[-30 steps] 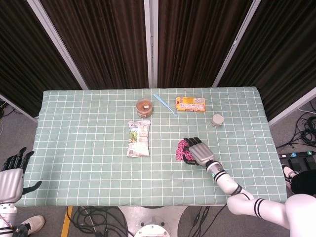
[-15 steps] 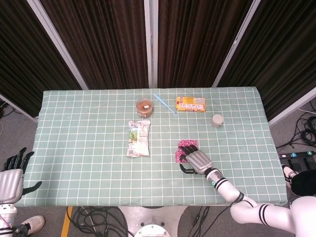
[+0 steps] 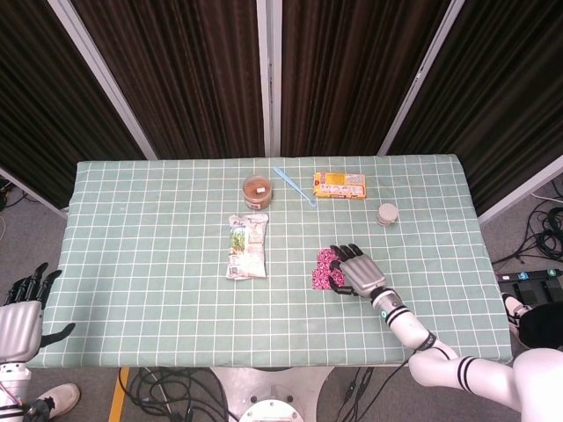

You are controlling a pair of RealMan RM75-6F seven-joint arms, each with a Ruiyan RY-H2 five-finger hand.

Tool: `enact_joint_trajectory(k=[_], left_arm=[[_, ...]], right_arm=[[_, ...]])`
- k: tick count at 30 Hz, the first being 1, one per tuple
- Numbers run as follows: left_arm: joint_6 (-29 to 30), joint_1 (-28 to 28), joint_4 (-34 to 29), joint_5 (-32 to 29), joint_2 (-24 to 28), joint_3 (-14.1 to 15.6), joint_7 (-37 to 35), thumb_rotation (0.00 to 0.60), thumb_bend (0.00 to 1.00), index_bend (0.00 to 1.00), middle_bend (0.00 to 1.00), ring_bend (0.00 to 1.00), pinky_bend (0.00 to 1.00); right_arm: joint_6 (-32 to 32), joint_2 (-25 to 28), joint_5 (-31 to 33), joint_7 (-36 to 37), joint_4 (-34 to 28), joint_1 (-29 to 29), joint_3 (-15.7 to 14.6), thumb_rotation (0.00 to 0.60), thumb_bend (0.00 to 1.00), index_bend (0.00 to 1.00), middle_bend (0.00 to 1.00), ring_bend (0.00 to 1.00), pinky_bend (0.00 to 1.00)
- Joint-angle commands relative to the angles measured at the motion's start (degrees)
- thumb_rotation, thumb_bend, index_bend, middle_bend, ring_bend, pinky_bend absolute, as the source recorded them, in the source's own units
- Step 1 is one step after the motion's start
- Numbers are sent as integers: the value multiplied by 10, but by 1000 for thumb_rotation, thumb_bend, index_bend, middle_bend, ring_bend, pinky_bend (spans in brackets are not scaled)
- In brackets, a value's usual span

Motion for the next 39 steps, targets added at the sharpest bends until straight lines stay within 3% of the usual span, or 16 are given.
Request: enact_joint_trajectory(k=[1,7,20,39], left_arm=[[0,1,0,-1,0,0,0,600,90,190,146,141,145],[1,1,1,1,1,0,-1,600,90,190,146,141,145],[-4,-3,2,1,-1,-2,-1,600,91,190,146,141,145],[2,3,-1,2,1,2,0,600,90,190,146,141,145]], right_arm=[[-8,-11,5,1,14,5,3,0,484,304,0,0,0],[-7,-12,-5,7,14,4,-1,1,483,305,0,0,0],[24,30,-35,7,-57,-14,-18,1,483,305,0,0,0],[-5,-22,-1,2,11,15,12,1,481,305,0,0,0]])
